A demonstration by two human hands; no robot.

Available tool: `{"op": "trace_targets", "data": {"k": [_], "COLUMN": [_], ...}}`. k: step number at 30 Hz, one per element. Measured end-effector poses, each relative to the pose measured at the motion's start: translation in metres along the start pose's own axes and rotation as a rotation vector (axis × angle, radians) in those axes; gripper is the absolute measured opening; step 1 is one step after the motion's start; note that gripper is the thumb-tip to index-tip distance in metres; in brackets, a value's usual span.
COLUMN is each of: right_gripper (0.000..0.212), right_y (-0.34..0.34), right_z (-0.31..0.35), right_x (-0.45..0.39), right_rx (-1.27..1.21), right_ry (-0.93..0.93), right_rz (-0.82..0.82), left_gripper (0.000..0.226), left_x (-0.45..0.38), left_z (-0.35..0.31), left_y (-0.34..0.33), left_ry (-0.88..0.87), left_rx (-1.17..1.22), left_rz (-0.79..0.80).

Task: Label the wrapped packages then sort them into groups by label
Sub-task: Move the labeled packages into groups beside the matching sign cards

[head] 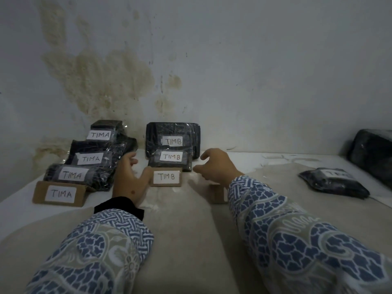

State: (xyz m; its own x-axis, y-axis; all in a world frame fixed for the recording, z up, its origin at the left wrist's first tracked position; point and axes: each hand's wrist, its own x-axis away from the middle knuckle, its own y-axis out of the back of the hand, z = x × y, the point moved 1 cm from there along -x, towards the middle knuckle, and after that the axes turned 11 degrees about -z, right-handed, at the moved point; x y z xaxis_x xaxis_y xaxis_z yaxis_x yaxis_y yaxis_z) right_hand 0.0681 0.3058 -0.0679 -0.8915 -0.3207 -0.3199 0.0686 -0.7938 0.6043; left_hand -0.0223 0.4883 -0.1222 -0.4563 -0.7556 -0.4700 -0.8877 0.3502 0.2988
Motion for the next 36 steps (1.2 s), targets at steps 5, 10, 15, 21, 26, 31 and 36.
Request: {"op": "trace_targets", "data": {"k": [5,10,15,21,26,31,36], "right_gripper": [0.038,0.033,0.027,0.023,0.058,0.062,0.054], "right_y": [0.052,0.130,0.222,0.325,0.363,0.362,0.352], "right_z": [-0.020,-0.049,-0.093,-0.156,-0.205,-0.226,-0.231], "right_x": [0.001,0.017,0.041,0.085,0.114,0.128,0.140], "right_rx": [0.055,0.102,0.209,0.470,0.678,0.695,0.644], "right_ry": [-0.021,-0.068,-0.119,-0.209,-0.299,-0.192,-0.148], "right_rz": [-0.089,-0.192,-0.362,-0.522,-0.363,-0.414,-0.572], "left_gripper": [0.037,0.033,0.027,0.024,0.025,0.037,0.056], "left_x": [0.029,0.068,0.127,0.218,0.276,0.300,0.310], "left_z": [-0.035,-0.113,-0.200,-0.288,-0.325,-0.336,-0.339], "left_y": [-0.007,-0.048,-0.111,-0.186,-0.220,-0.245,-0.265], "left_ry": [-0.092,-0.211,-0.389,-0.375,-0.177,0.005,0.091], "left_rx": [-0.017,0.106,0.207,0.291,0.411,0.426,0.398], "left_rz": [-0.123,-0.022,0.230,0.644,0.772,0.844,0.824]}}
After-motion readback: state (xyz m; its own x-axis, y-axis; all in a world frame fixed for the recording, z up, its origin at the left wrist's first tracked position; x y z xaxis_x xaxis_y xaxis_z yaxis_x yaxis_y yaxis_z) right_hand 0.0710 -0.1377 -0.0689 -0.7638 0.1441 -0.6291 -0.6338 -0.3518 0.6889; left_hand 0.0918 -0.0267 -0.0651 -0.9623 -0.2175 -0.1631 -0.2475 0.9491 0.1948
